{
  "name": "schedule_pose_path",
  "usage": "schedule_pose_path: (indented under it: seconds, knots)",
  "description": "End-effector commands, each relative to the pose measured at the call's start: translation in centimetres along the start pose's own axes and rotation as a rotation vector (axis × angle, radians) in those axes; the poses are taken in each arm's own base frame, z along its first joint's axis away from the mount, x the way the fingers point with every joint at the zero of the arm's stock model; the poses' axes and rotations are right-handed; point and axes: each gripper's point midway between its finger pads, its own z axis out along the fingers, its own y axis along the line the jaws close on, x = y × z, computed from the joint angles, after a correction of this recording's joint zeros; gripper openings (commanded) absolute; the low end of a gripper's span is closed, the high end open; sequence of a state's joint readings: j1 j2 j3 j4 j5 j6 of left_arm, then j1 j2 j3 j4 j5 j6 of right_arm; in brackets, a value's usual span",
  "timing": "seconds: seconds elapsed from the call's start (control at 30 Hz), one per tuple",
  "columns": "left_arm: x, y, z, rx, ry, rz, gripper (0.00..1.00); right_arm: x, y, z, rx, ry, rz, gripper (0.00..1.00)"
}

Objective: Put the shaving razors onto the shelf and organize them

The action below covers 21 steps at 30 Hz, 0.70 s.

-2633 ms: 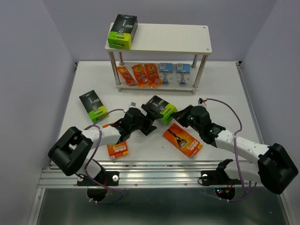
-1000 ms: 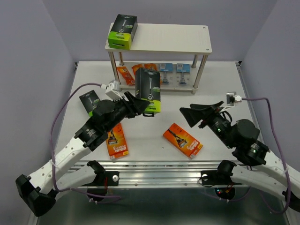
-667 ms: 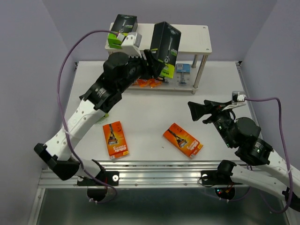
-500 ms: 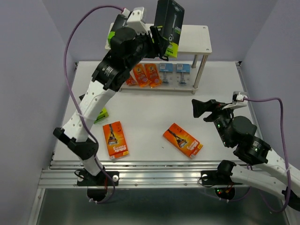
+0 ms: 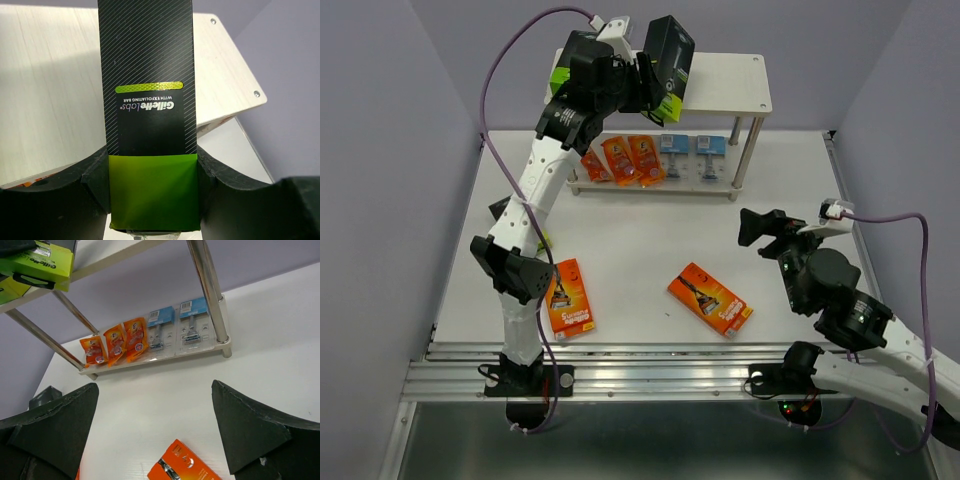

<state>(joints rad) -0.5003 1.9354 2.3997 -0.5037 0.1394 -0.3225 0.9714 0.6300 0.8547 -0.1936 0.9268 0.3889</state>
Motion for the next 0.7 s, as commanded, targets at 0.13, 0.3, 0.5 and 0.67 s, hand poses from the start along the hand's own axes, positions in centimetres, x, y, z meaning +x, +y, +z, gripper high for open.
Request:
schedule_pose_path:
  seconds: [0.13, 0.3, 0.5, 0.67]
  knots:
    - [-5.8, 0.2, -0.5, 0.034, -0.176, -0.007, 0.0, 0.8, -1.3, 0.1, 0.064, -0.019, 0.017, 1.0]
    - [-4.8, 2.2, 1.1, 0.006, -0.149, -0.027, 0.0, 1.0, -1.5, 0.0, 0.062, -0.017, 0.033, 1.0]
    - [-4.0, 3.9, 2.2, -0.053, -0.137, -0.027, 0.52, 1.5, -1.6, 0.0, 0.065, -0.01, 0.034, 1.0]
    - [-5.1, 5.2, 1.7, -0.136, -0.185, -0.036, 0.62, 1.6, -1.3, 0.1, 0.061, -0.005, 0.03, 1.0]
